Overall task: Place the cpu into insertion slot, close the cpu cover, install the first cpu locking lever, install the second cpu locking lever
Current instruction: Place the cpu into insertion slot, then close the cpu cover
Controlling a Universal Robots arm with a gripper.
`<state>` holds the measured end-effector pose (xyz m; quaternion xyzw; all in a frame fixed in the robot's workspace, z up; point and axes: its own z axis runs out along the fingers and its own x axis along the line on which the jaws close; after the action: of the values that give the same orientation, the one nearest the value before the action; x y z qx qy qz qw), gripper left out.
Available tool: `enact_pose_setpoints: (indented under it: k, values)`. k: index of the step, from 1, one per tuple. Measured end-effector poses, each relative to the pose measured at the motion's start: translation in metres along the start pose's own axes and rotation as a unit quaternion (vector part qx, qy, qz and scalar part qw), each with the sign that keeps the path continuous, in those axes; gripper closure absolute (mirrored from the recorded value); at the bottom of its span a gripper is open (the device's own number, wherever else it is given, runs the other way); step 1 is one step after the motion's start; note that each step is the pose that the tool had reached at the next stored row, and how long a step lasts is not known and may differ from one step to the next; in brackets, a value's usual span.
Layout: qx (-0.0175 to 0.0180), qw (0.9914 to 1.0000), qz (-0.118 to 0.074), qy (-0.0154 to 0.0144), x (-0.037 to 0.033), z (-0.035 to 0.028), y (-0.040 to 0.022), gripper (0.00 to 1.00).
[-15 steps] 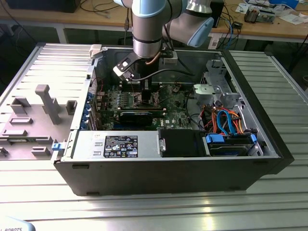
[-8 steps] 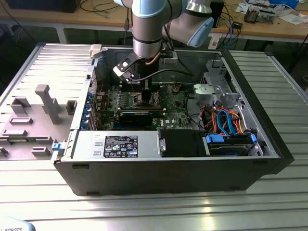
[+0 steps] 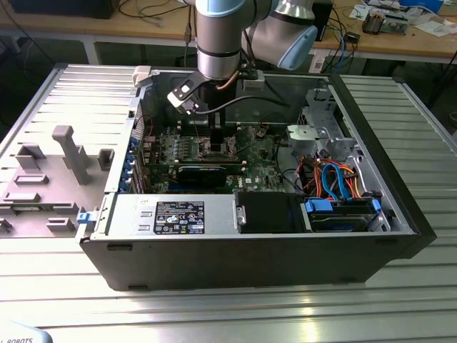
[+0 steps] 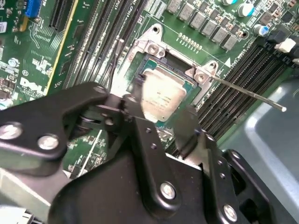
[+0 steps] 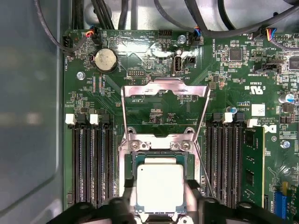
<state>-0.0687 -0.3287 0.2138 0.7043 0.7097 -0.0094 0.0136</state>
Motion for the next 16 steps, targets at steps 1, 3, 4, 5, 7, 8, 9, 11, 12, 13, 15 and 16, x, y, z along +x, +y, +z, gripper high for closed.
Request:
enact_pose_setpoints:
  k: [1, 3, 4, 5, 7, 8, 9, 11, 12, 13, 15, 16]
  values:
    - [0.0008, 1.0, 0.0, 0.0, 0.0, 0.0, 0.0013, 0.54]
    - [0.003, 1.0, 0.0, 0.0, 0.0, 0.0, 0.0041, 0.66]
    - [0.0039, 0.99999, -0.001, 0.0, -0.0001, 0.0, 0.0051, 0.72]
    - [0.0041, 0.99999, -0.002, -0.0002, -0.0001, -0.0006, 0.0053, 0.78]
    - [0.004, 0.99999, -0.003, -0.001, 0.0001, -0.0067, 0.0053, 0.89]
    - [0.004, 0.99999, -0.003, -0.0012, 0.0001, -0.0106, 0.0054, 0.89]
    - [0.004, 0.99999, -0.003, -0.0012, 0.0, -0.0142, 0.0055, 0.89]
    - [0.004, 0.99999, -0.003, -0.0012, -0.0003, -0.0219, 0.0055, 0.89]
    - [0.0039, 0.99999, -0.003, -0.0011, -0.0002, -0.0221, 0.0055, 0.89]
    - [0.0039, 0.99999, -0.003, -0.0011, -0.0002, -0.0221, 0.0055, 0.89]
    - [0.004, 0.99999, -0.003, -0.0012, -0.0003, -0.0223, 0.0055, 0.89]
    - [0.004, 0.99999, -0.003, -0.0012, -0.0003, -0.0225, 0.0055, 0.89]
